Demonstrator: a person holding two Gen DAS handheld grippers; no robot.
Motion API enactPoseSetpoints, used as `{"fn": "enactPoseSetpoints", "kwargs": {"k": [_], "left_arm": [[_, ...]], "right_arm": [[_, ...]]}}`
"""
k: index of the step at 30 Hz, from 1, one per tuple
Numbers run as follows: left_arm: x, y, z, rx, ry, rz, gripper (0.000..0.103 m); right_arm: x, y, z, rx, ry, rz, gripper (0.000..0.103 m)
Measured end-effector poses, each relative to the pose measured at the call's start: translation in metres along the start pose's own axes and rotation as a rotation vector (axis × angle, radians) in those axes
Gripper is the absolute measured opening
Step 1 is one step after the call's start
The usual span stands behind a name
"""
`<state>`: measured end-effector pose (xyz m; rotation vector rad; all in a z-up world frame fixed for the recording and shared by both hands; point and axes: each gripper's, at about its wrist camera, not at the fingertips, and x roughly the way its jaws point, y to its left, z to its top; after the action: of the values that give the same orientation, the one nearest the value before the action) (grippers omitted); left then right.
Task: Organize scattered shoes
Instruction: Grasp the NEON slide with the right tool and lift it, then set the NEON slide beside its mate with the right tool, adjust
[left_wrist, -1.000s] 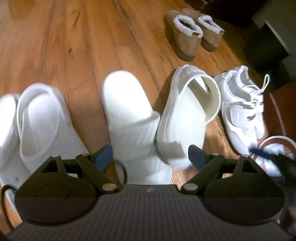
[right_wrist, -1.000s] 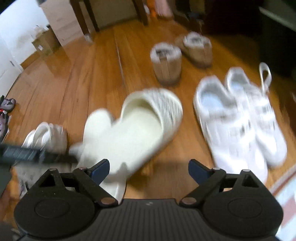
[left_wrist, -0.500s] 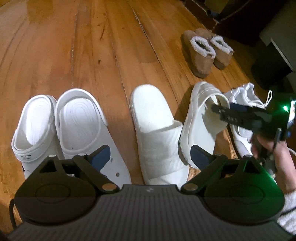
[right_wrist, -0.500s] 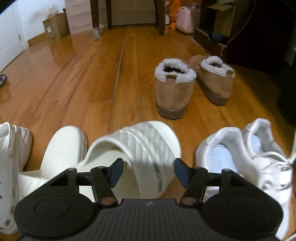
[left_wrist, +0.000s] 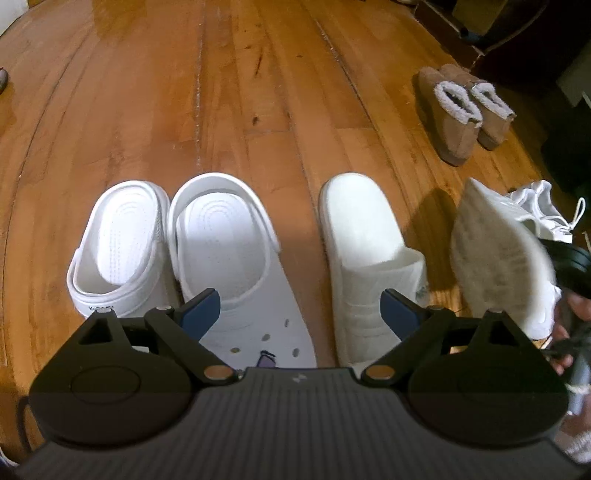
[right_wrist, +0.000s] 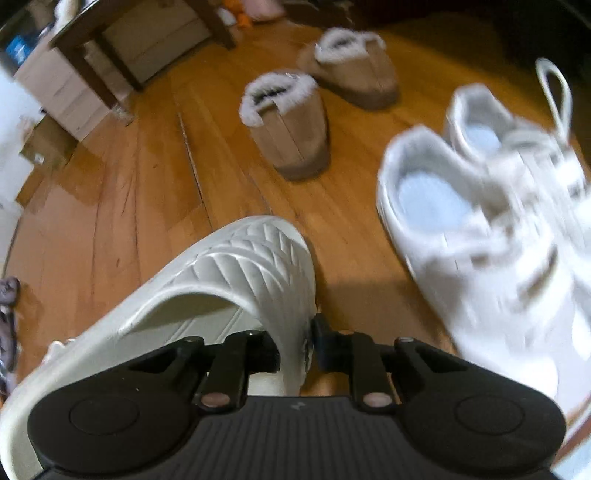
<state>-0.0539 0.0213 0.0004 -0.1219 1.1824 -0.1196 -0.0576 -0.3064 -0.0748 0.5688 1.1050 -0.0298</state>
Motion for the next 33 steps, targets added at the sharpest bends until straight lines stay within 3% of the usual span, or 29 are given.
{"fn": "enactPoseSetpoints", "kwargs": {"k": [4, 11, 18, 21, 25, 28, 30, 31, 32, 33], "left_arm": [[0.001, 0.003, 0.0, -0.004, -0.002, 0.011, 0.094], [0.009, 0.015, -0.003, -0.071, 0.018, -0.034, 0.099], [0.004, 0.007, -0.001, -0.026, -0.001, -0.039, 0.099], [-0.004, 0.004, 0.001, -0.008, -0.028, -0.041, 0.099], [-0.002, 0.007, 0.001, -0.024, -0.02, -0.069, 0.099], [0.002, 0.012, 0.001, -0.041, -0.008, -0.065, 0.099], [0.003, 0.015, 0.001, -0.044, -0.007, -0.056, 0.099], [0.003, 0.016, 0.001, -0.047, -0.008, -0.052, 0.099], [0.003, 0.017, 0.001, -0.05, -0.008, -0.049, 0.099], [0.004, 0.019, 0.001, -0.053, -0.008, -0.045, 0.099]], "right_arm": [[-0.003, -0.015, -0.014, 0.123, 0.145, 0.055, 0.017], [-0.032, -0.026, -0.05, 0.148, 0.24, -0.03, 0.017], [-0.057, -0.051, -0.069, 0.427, 0.361, 0.008, 0.017], [-0.058, -0.055, -0.071, 0.569, 0.413, 0.04, 0.028], [-0.051, -0.041, -0.067, 0.535, 0.36, 0.048, 0.03], [-0.033, -0.043, -0.069, 0.659, 0.341, 0.134, 0.033], [-0.017, -0.039, -0.063, 0.667, 0.35, 0.154, 0.044], [-0.011, -0.035, -0.059, 0.653, 0.345, 0.162, 0.068], [-0.009, -0.029, -0.055, 0.636, 0.331, 0.161, 0.085], [-0.007, -0.024, -0.051, 0.618, 0.313, 0.156, 0.087]]}}
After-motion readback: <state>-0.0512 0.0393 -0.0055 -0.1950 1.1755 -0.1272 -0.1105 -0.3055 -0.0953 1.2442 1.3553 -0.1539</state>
